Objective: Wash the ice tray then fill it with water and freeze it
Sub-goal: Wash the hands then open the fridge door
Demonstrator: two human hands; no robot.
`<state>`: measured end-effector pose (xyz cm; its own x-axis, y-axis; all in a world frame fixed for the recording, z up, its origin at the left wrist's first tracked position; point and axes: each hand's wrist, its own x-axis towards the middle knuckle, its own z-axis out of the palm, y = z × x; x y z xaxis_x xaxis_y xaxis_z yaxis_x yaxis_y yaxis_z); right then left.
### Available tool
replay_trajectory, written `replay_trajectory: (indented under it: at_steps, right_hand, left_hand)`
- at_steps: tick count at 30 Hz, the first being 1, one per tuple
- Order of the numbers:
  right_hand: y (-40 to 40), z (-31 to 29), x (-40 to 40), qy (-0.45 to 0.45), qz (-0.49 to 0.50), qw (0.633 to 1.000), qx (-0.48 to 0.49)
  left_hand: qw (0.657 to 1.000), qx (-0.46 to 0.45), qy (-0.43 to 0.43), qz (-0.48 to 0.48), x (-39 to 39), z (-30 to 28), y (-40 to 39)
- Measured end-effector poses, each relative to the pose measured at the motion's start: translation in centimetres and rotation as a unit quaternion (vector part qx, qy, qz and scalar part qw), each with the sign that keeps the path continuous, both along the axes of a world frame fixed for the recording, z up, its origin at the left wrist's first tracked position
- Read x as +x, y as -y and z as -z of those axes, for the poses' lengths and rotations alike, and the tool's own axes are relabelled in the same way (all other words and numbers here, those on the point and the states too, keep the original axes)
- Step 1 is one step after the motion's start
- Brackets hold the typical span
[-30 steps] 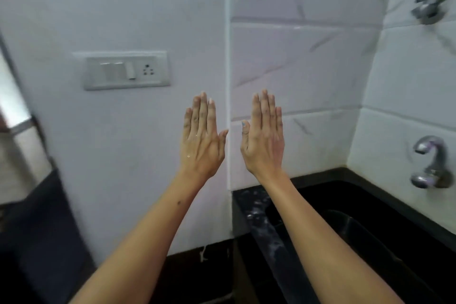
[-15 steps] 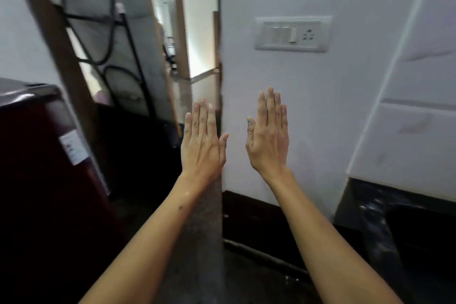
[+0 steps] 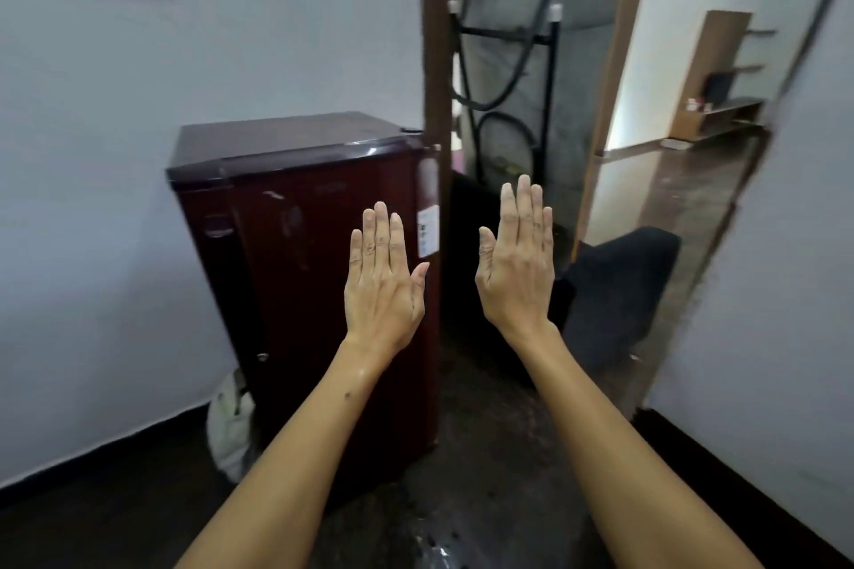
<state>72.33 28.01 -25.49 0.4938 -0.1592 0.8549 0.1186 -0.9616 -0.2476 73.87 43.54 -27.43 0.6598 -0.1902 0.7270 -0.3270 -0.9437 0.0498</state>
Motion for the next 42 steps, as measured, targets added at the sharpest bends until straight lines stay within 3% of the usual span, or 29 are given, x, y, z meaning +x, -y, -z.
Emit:
replay_trajectory:
  at_steps: [8, 17, 21, 26, 35, 42]
  right_hand:
    - [-11.2, 1.3, 7.3, -0.016, -0.108, 0.993, 0.043]
    - [-22.4, 2.1, 12.6, -0.09, -0.209, 0.966, 0.119]
    - [-26.1, 2.2, 14.7, -0.221, -0.267, 0.927, 0.142]
    - [-29.6, 1.4, 17.0, -0.417, -0.31, 0.83, 0.201]
    - [-34.7, 1.8, 20.8, -0.491, -0.269, 0.761, 0.327]
    - [-35.4, 4.6, 22.7, -0.514, -0.253, 0.751, 0.328]
  left_hand:
    - [0.994, -0.004, -0.028, -0.104, 3.9, 1.3, -12.6]
    - [0.984, -0.052, -0.077, -0.153, 7.1, 2.0, -22.5]
    - [0.983, -0.067, -0.091, -0.144, 9.3, -0.3, -25.6]
    - [0.978, -0.051, -0.127, -0.157, 11.9, -2.9, -28.7]
    - [0.974, -0.021, -0.178, -0.14, 18.5, -6.8, -29.4]
    - [0.97, 0.01, -0.196, -0.145, 23.0, -7.0, -30.4]
